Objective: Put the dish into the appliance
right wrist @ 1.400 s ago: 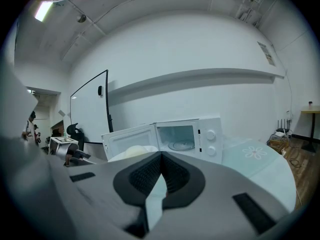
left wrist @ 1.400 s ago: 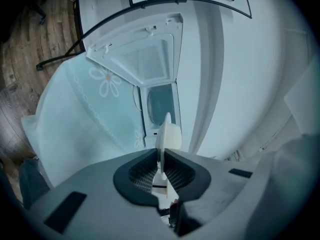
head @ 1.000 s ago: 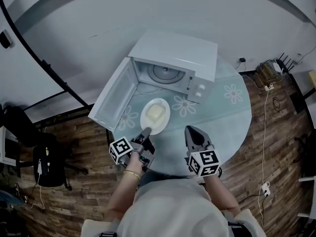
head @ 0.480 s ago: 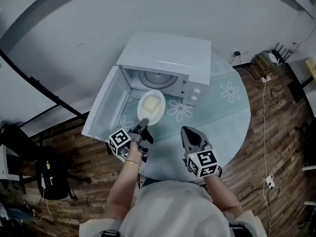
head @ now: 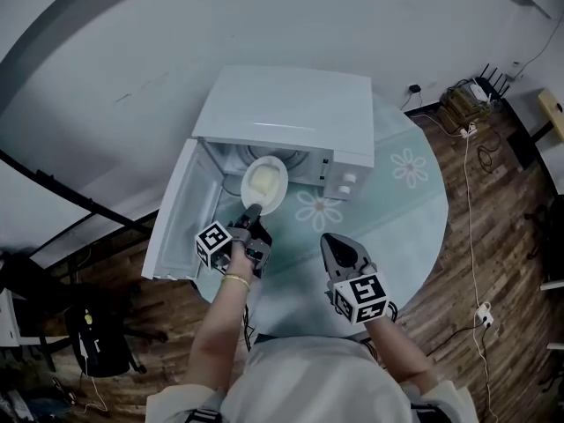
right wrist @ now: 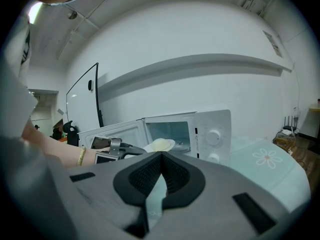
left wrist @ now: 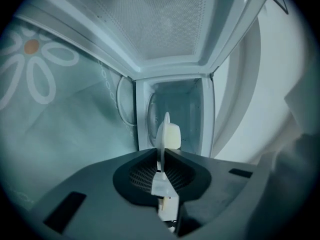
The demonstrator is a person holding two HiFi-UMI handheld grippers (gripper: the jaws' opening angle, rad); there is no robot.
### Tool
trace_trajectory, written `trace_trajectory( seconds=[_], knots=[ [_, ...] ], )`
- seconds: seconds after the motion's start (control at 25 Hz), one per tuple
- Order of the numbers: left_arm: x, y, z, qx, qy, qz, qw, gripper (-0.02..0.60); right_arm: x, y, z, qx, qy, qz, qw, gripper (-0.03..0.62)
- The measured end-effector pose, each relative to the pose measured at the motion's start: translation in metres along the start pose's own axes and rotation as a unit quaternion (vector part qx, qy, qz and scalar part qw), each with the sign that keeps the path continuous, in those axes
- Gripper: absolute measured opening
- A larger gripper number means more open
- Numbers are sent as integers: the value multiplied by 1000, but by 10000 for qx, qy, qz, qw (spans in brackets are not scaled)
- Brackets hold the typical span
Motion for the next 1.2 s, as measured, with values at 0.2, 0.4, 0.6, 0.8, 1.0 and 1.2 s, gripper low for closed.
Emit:
trace_trajectory(
  seconds=[0.2,0.4,0.6,0.8,1.0,1.2],
  knots=[
    [-14,-34,5,-71,28,10,10000,38,1,-13,-8,73,-18,89,9999,5],
    [-21,-59,10,-178,47,68,9998,41,1,-22,-16,141,-67,158,9998,5],
    [-25,-76,18,-322,88,57,9994,44,4,-27,-20,150,-91,227,9996,5],
    [-28,-89,22,-371,187,6,9991,43,8,-29,-20,154,-130,283,9994,5],
    [-34,-102,22,-426,173,-65,9989,43,10,-29,-19,159,-134,319,9993,5],
    [-43,-115,20,-466,191,-105,9987,41,14,-29,-18,178,-150,359,9991,5]
  ],
)
Point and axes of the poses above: the fingertips, and each gripper's own axes: y backward along the fingers, z to its left, x out of its underside, the point moved 5 cm from there along y, backward along the fingers, and after that the axes turned 4 degrees about -y, right-handed, at the moved point
